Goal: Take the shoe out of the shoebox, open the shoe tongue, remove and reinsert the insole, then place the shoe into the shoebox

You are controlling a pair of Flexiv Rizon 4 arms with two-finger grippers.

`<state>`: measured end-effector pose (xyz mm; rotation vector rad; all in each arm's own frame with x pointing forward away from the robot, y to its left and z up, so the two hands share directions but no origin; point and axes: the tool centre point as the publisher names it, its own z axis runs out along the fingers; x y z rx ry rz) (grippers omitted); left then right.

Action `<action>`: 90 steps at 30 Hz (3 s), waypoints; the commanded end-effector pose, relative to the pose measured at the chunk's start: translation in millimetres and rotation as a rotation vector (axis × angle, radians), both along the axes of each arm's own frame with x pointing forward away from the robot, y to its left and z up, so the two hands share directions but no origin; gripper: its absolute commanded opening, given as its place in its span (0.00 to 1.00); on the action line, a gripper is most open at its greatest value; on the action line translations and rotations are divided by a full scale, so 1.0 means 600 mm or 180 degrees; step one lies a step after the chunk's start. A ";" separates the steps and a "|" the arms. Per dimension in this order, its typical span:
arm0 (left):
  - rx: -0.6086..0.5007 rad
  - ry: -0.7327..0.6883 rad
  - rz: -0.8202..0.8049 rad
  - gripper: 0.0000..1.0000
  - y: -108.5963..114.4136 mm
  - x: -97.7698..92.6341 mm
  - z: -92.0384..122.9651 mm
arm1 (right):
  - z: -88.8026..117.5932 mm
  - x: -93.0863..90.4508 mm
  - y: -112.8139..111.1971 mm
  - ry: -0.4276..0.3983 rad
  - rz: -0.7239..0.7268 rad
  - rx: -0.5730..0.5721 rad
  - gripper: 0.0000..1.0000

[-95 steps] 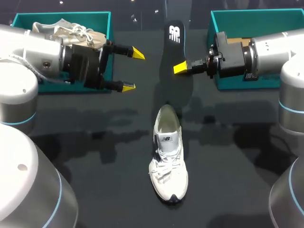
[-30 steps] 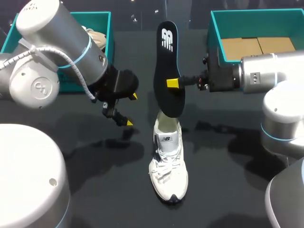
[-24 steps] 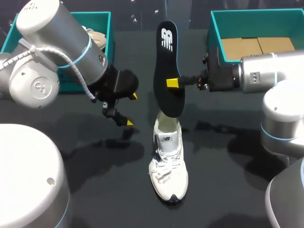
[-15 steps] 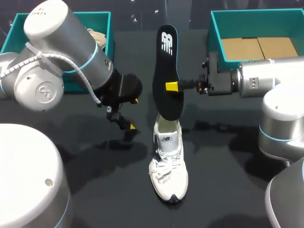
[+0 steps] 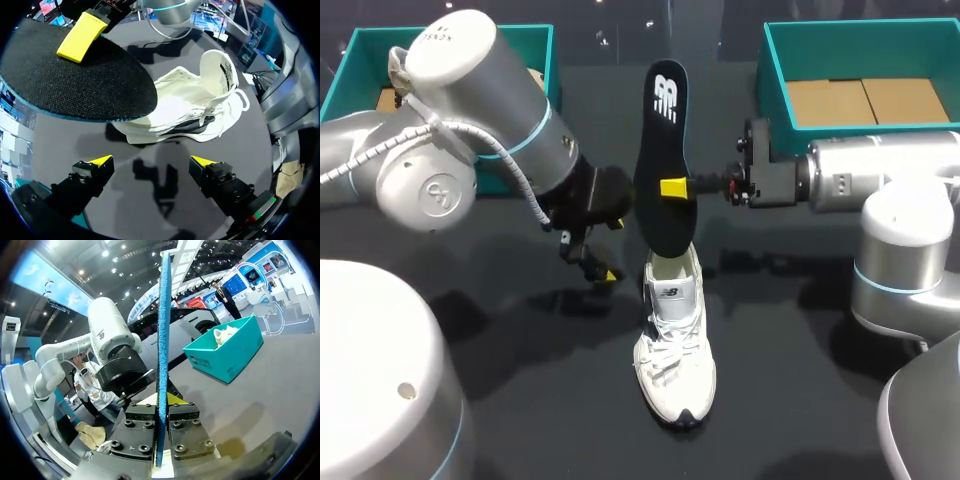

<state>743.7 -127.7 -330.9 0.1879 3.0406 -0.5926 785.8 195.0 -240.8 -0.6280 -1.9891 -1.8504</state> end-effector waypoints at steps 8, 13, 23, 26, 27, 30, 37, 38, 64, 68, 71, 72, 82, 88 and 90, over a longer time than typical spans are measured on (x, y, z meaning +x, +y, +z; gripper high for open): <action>0.0055 0.0036 -0.0035 1.00 -0.030 0.008 -0.016 | -0.012 0.002 0.003 -0.0002 0.0004 0.0062 0.00; 0.0082 0.0049 -0.0034 1.00 -0.034 0.007 -0.023 | -0.017 0.004 0.003 0.0010 0.0006 0.0080 0.00; 0.0108 0.0083 -0.0033 1.00 -0.040 0.005 -0.033 | -0.025 0.002 0.000 0.0020 0.0013 0.0113 0.00; 0.0110 0.0083 -0.0024 1.00 -0.042 0.006 -0.034 | -0.028 0.000 -0.002 0.0017 0.0015 0.0118 0.00; 0.0111 0.0085 -0.0022 1.00 -0.042 0.006 -0.035 | -0.028 0.000 -0.002 0.0016 0.0016 0.0118 0.00; 0.0117 0.0091 -0.0020 1.00 -0.043 0.006 -0.036 | -0.030 -0.002 -0.003 0.0018 0.0023 0.0115 0.00; 0.0122 0.0100 -0.0026 1.00 -0.043 0.005 -0.036 | -0.036 -0.005 -0.005 0.0020 0.0049 0.0097 0.00; 0.0122 0.0100 -0.0026 1.00 -0.043 0.005 -0.036 | -0.037 -0.005 -0.004 0.0019 0.0052 0.0094 0.00; 0.0122 0.0100 -0.0026 1.00 -0.043 0.005 -0.036 | -0.038 0.001 0.006 0.0220 0.0076 -0.0172 0.00; 0.0122 0.0100 -0.0026 1.00 -0.043 0.005 -0.036 | -0.041 -0.001 0.007 0.0258 0.0071 -0.0170 0.00; 0.0122 0.0100 -0.0026 1.00 -0.043 0.005 -0.036 | -0.043 -0.003 0.007 0.0285 0.0060 -0.0175 0.00; 0.0122 0.0100 -0.0026 1.00 -0.043 0.005 -0.036 | -0.044 -0.003 0.007 0.0294 0.0057 -0.0175 0.00; 0.0122 0.0100 -0.0026 1.00 -0.043 0.005 -0.036 | -0.051 -0.005 0.010 0.0386 0.0059 -0.0186 0.00; 0.0122 0.0100 -0.0026 1.00 -0.043 0.005 -0.036 | -0.057 -0.005 0.011 0.0451 0.0058 -0.0189 0.00; 0.0122 0.0100 -0.0026 1.00 -0.043 0.005 -0.036 | -0.059 -0.006 0.012 0.0460 0.0059 -0.0186 0.00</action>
